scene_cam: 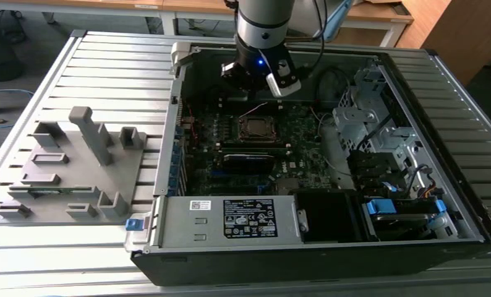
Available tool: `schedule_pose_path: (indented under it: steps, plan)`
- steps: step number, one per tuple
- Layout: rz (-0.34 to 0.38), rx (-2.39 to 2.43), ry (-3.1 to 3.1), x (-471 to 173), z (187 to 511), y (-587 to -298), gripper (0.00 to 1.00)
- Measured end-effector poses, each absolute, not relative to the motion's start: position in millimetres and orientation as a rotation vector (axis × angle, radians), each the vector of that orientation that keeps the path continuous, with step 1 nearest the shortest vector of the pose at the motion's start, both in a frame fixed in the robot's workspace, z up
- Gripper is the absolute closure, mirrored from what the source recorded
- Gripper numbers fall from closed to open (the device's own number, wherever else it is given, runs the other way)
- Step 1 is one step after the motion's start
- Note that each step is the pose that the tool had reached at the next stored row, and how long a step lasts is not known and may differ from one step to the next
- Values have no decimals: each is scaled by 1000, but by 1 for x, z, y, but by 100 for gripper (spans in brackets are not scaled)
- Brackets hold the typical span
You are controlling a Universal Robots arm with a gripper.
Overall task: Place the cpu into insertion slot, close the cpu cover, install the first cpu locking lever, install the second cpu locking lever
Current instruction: 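Install the first cpu locking lever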
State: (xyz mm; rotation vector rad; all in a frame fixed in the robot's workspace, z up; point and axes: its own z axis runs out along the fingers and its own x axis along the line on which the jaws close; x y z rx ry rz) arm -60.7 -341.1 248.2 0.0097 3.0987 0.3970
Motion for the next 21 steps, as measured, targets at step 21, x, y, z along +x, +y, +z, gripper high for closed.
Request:
schedule_pose_path:
  steps: [21]
  plan:
    - [338,9,3104,-60,243,-341,89]
